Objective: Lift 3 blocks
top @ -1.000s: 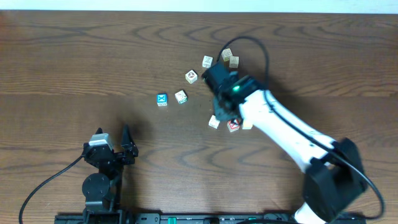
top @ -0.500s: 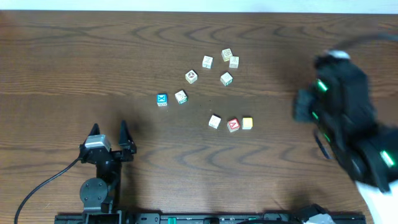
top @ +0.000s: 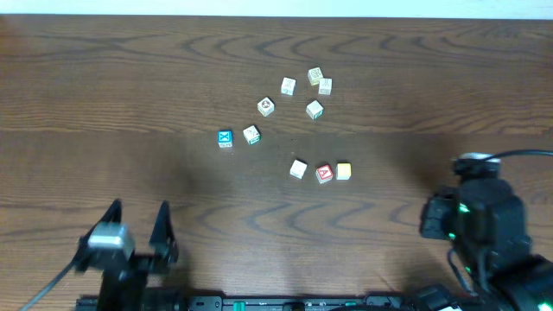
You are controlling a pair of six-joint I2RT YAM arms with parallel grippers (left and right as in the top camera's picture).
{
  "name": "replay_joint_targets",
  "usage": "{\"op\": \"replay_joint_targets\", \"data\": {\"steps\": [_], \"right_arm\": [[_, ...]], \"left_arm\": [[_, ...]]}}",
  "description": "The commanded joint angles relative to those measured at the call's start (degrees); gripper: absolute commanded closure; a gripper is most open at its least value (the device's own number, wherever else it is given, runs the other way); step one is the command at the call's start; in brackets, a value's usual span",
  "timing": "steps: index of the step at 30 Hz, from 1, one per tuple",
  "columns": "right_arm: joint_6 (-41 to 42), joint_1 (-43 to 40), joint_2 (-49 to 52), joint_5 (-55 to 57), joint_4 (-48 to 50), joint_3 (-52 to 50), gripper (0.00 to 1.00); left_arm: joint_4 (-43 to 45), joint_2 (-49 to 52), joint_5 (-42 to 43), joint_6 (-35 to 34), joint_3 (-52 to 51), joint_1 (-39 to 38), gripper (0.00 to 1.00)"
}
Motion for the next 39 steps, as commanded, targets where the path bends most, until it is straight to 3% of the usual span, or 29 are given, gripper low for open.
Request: {"op": "replay_joint_targets", "data": {"steps": [1,5,9,12,15,20,24,30,31,35,37,39], "right_arm": [[4.9,-0.2,-0.1,-5.9,3.0,-5.0,0.94],[5.1,-0.2,0.0,-6.5,8.3,-9.9,0.93],[5.1,-0.2,0.0,-6.2,10.6,-11.9,0.87],[4.4,-0.2,0.4,-6.2,11.6,-11.9,0.76],[4.5,-0.2,2.1,-6.2,13.0,-11.9,0.75],[4.2,-0.2,8.4,-6.2,16.5,-12.0,0.77],[3.1,-0.2,15.6,-6.2,19.4,-12.0,0.91],[2.7,-0.3,22.5,-6.4,21.9,-12.0,0.99],[2.7,-0.4,22.9,-6.1,22.1,-12.0,0.99],[2.7,-2.3,22.6,-4.5,22.1,-12.0,0.99],[1.6,-4.1,22.0,-5.1,21.9,-12.0,0.99],[-0.4,-6.1,21.3,-5.9,21.6,-12.0,0.99]], "left_arm": [[-4.2,-0.3,0.9,1.4,5.5,-0.2,0.25],[-6.1,-0.3,1.0,1.2,6.8,-0.2,0.26],[-8.0,-0.3,3.7,0.3,6.8,-0.2,0.26],[-8.4,0.5,3.5,0.2,6.0,-0.2,0.26],[-8.6,5.5,3.6,-3.0,4.1,-0.2,0.26],[-6.3,22.9,8.2,-4.2,2.0,-0.2,0.26],[-1.9,37.9,8.2,-4.2,2.0,-0.2,0.25],[4.1,55.6,11.4,-3.9,2.0,-0.2,0.25],[4.4,57.9,12.9,-3.3,2.0,-0.2,0.19],[5.2,64.4,16.7,0.1,2.0,-1.5,0.16],[5.1,65.4,18.1,3.4,2.0,-3.5,0.18],[4.7,64.7,16.8,4.9,2.0,-6.1,0.27]]}}
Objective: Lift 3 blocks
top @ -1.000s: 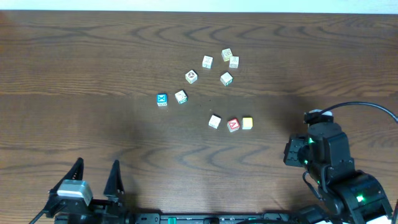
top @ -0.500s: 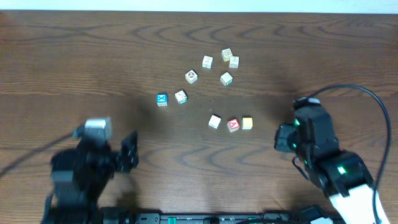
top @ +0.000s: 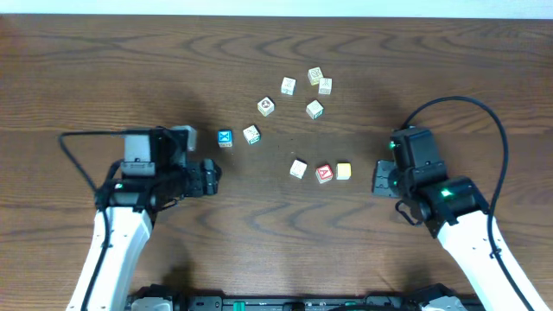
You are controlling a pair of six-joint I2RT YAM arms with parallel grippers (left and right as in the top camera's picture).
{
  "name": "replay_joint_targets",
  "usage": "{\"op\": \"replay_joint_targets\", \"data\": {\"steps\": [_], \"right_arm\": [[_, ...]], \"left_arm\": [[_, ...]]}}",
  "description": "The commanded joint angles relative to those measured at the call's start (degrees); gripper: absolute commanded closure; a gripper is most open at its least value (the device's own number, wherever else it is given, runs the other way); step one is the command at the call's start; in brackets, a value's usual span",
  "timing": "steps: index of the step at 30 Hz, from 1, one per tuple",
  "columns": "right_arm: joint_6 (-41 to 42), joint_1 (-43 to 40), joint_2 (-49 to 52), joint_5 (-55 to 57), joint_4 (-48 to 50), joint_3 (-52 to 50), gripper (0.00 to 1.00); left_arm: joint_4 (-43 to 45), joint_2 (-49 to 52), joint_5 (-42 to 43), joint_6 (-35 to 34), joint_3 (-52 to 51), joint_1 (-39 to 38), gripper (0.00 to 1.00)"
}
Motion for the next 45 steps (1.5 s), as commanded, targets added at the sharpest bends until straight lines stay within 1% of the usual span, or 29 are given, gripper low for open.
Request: {"op": "replay_joint_targets", "data": {"steps": [1,4,6,9,14,16,18,19,21,22,24,25,27,32,34,36,37,41,43,45], "right_arm": [[-3.6,-4.0,-2.1,-0.1,-0.7,-0.1,0.99],[-4.0,-5.9,-4.8,-0.5,-2.1,-0.1,0.99],[-4.1,-6.5,-7.9,-0.5,-3.0,-0.1,0.99],[-4.4,-6.6,-14.1,-0.9,-4.4,-0.1,0.99],[-4.4,-6.6,-25.5,-5.6,-6.4,-0.1,0.99],[-4.4,-6.6,-29.2,-6.5,-7.3,-0.1,0.97],[-4.4,-6.6,-31.7,-6.3,-8.7,-0.1,0.93],[-4.4,-6.6,-32.4,-6.1,-9.4,-0.1,0.93],[-3.9,-6.6,-32.8,-6.1,-10.9,-0.1,0.93],[-3.8,-6.6,-32.7,-6.1,-11.5,-0.2,0.94],[-3.8,-6.6,-32.6,-6.1,-12.2,-0.7,0.98],[-3.4,-6.6,-32.6,-6.1,-12.3,-1.0,0.99],[-2.9,-6.6,-32.6,-6.0,-12.2,-1.6,0.99],[-1.8,-6.6,-32.5,-5.6,-11.1,-4.4,0.99],[-0.5,-6.6,-32.5,-5.6,-9.5,-6.9,0.99],[0.1,-6.6,-32.3,-6.1,-7.3,-9.4,0.96],[0.3,-6.6,-32.1,-6.8,-5.9,-10.6,0.95],[0.3,-6.6,-30.3,-10.2,-0.9,-14.6,0.93],[0.3,-6.6,-28.5,-10.4,0.7,-15.7,0.90],[0.3,-6.6,-25.9,-10.4,1.9,-16.1,0.90]], "left_arm": [[-0.5,-1.8,1.1,4.3,-0.1,-4.5,0.30],[-1.3,-8.2,-4.6,0.6,-0.1,-7.9,0.31],[-2.1,-14.6,-9.8,-1.2,-0.1,-9.9,0.31],[-4.2,-27.3,-17.6,-2.7,-0.1,-12.7,0.30],[-11.1,-46.1,-21.6,-4.5,-0.1,-14.0,0.30],[-12.3,-50.2,-21.5,-7.0,-0.3,-14.0,0.38],[-13.0,-51.8,-21.5,-7.5,-0.4,-14.0,0.41],[-13.2,-51.8,-21.5,-7.5,-0.5,-14.0,0.49],[-13.2,-50.8,-21.3,-8.1,-0.9,-14.0,0.59],[-13.2,-50.0,-20.7,-8.2,-1.0,-14.0,0.62],[-12.5,-48.1,-18.6,-9.2,-1.1,-14.0,0.63],[-12.0,-47.0,-17.0,-9.2,-1.1,-14.0,0.68],[-11.7,-44.8,-16.1,-9.2,-1.1,-14.0,0.92],[-11.0,-39.4,-16.0,-9.2,-1.1,-14.0,0.92],[-11.0,-36.2,-16.1,-9.2,-1.1,-14.0,0.88],[-10.8,-33.4,-16.1,-9.2,-1.1,-14.0,0.89],[-10.3,-31.6,-16.1,-9.2,-1.1,-14.0,0.92],[-6.7,-23.8,-15.8,-9.2,-1.1,-14.0,0.93],[-4.0,-20.0,-14.7,-9.2,-1.1,-14.0,0.93],[-1.2,-16.9,-13.2,-9.2,-1.1,-14.0,0.93]]}}
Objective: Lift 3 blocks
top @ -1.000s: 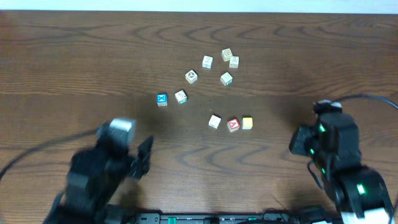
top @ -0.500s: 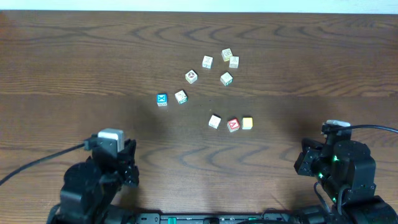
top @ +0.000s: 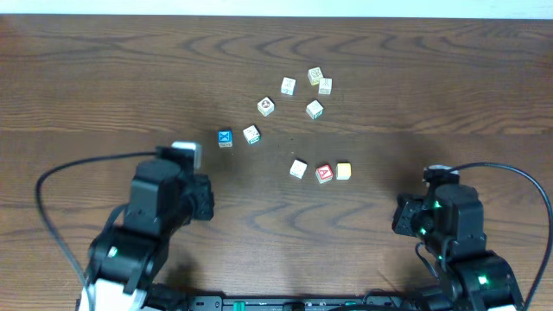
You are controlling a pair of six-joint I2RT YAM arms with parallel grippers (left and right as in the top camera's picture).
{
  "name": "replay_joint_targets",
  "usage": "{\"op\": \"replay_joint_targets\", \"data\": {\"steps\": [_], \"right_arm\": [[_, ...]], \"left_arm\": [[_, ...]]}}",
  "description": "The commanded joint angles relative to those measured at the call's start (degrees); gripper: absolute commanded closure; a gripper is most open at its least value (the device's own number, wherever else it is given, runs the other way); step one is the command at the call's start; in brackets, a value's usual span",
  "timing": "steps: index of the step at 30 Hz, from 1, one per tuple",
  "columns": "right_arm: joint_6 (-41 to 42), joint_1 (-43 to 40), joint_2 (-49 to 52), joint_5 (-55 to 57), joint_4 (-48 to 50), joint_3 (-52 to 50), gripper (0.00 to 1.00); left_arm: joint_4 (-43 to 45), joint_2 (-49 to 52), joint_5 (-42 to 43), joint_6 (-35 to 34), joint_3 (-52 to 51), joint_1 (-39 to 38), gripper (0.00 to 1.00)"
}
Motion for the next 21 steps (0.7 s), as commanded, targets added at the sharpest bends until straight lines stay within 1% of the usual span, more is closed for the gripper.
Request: {"op": "replay_joint_targets", "data": {"steps": [1,7,12,17,21], "right_arm": [[0.7,-0.5,3.9,-1.4,1.5,-0.7,0.90],[0.0,-0.5,15.3,-1.6,7.0,-0.7,0.95],[-1.8,-0.5,25.1,-3.4,12.8,-0.7,0.98],[-3.3,-0.5,31.5,-7.7,17.6,-0.7,0.99],[-5.4,-0.5,34.2,-7.8,18.8,-0.7,0.96]], "left_arm": [[3.4,4.9,3.2,0.1,-0.5,-0.3,0.93],[9.6,12.5,4.2,-0.3,-0.5,-0.3,0.93],[13.4,15.6,4.2,-1.1,-0.5,-0.8,0.93],[17.0,19.6,5.0,-2.2,-0.5,-3.5,0.93],[20.3,24.7,5.0,-3.6,-0.5,-5.9,0.93]]}}
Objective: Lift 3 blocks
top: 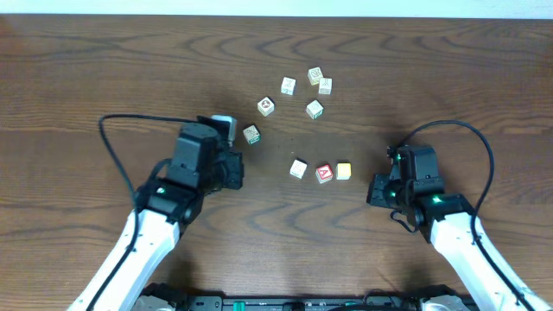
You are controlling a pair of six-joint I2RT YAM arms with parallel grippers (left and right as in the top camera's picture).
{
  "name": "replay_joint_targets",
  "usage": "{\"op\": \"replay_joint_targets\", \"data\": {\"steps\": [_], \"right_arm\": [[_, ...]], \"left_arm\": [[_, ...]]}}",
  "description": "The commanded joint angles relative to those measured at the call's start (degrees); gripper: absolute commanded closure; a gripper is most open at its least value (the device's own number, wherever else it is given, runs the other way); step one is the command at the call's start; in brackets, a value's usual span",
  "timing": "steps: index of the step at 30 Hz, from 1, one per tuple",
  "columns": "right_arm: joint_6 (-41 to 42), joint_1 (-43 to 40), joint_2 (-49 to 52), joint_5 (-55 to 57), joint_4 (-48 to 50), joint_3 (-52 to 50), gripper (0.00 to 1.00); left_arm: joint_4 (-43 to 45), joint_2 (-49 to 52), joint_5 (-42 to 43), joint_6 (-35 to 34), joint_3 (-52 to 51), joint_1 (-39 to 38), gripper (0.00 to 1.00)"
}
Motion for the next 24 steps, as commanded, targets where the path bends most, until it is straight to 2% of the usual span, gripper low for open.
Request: {"op": "replay_joint_targets", "data": {"steps": [1,14,24], "right_arm": [[-3.4,-0.5,1.6,-1.5,0.3,-0.2,0.96],[-5.2,-0.7,2.8,-1.6,4.3,-0.2,0.90],[-4.1,-0.7,11.9,-4.2,11.3,-0.2,0.94]], "left_arm": [[2.2,4.3,0.7,-1.7,-0.4,-1.9,0.93],[10.4,15.5,2.7,-2.8,-0.4,-3.1,0.93],[13.9,19.8,4.4,-3.0,-0.4,-3.1,0.93]]}}
